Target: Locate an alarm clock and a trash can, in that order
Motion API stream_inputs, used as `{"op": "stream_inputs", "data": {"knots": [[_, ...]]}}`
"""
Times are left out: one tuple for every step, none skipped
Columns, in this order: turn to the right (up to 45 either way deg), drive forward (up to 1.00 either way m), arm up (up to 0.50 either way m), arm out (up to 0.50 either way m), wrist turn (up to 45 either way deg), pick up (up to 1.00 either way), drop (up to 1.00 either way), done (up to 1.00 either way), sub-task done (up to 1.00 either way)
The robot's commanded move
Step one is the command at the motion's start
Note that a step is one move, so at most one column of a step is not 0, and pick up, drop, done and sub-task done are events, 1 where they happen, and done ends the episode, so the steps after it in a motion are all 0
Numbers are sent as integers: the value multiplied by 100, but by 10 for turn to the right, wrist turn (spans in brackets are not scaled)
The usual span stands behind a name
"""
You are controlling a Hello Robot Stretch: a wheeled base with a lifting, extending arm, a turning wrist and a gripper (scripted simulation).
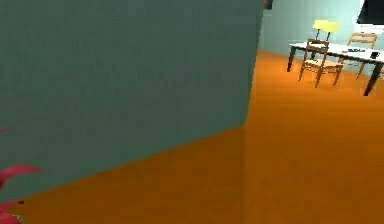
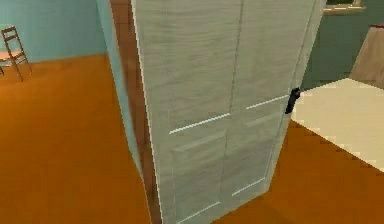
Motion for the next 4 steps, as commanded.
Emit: {"op": "stream_inputs", "data": {"knots": [[150,0,0,0,0,0,0,0,0],[0,45,0,0,0,0,0,0,0],[450,0,0,0,0,0,0,0,0],[0,100,0,0,0,0,0,0,0]]}}
